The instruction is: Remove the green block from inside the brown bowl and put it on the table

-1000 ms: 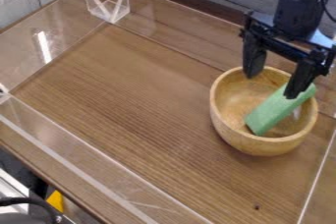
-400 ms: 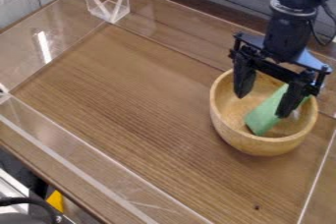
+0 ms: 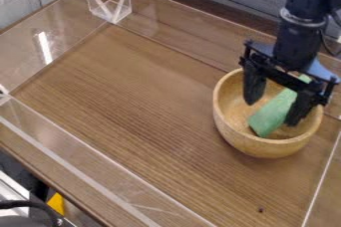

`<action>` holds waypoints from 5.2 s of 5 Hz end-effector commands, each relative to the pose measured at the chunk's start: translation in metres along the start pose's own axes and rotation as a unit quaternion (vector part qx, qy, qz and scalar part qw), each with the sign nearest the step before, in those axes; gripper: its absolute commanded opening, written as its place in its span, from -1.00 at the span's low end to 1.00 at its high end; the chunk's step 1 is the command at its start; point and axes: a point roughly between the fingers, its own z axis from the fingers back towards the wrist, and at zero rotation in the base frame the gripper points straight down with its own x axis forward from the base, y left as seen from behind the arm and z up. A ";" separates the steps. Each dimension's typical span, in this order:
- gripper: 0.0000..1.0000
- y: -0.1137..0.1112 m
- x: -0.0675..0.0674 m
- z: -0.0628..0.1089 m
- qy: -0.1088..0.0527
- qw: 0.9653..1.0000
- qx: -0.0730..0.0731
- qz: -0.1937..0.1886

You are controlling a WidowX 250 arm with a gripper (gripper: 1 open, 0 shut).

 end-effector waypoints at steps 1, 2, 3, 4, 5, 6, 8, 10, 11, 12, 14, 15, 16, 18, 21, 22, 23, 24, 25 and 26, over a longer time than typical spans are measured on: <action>1.00 0.004 0.010 0.002 -0.018 1.000 0.002 -0.010; 1.00 0.009 0.019 -0.007 -0.017 1.000 0.003 -0.018; 1.00 0.005 0.023 -0.019 -0.016 0.999 0.005 -0.030; -1.00 0.001 0.026 -0.026 -0.018 0.999 0.005 -0.044; -1.00 0.007 0.018 -0.014 -0.028 0.998 0.001 -0.061; -1.00 0.015 0.006 0.006 -0.044 0.996 -0.009 -0.078; -1.00 0.063 -0.019 0.094 -0.109 0.993 -0.026 -0.028; 1.00 0.051 -0.047 0.076 -0.094 0.995 -0.039 -0.012; -1.00 0.046 -0.047 0.060 -0.078 0.996 -0.046 -0.026; 1.00 0.046 -0.042 0.046 -0.071 0.996 -0.049 -0.020; 1.00 0.042 -0.030 0.026 -0.070 0.996 -0.047 -0.029; 1.00 0.040 -0.027 0.024 -0.074 0.995 -0.043 -0.041; 1.00 0.041 -0.025 0.024 -0.078 0.995 -0.042 -0.048; 1.00 0.042 -0.016 0.009 -0.084 0.995 -0.040 -0.044; 1.00 0.021 0.001 -0.010 -0.080 0.989 -0.030 -0.118; 1.00 0.019 0.012 -0.023 -0.083 0.993 -0.033 -0.078; -1.00 0.017 0.022 -0.035 -0.086 0.995 -0.036 -0.040; -1.00 0.027 0.022 -0.024 -0.096 0.994 -0.042 -0.028; -1.00 0.037 0.021 -0.009 -0.110 0.993 -0.049 -0.015; -1.00 0.050 0.019 0.010 -0.127 0.990 -0.055 0.005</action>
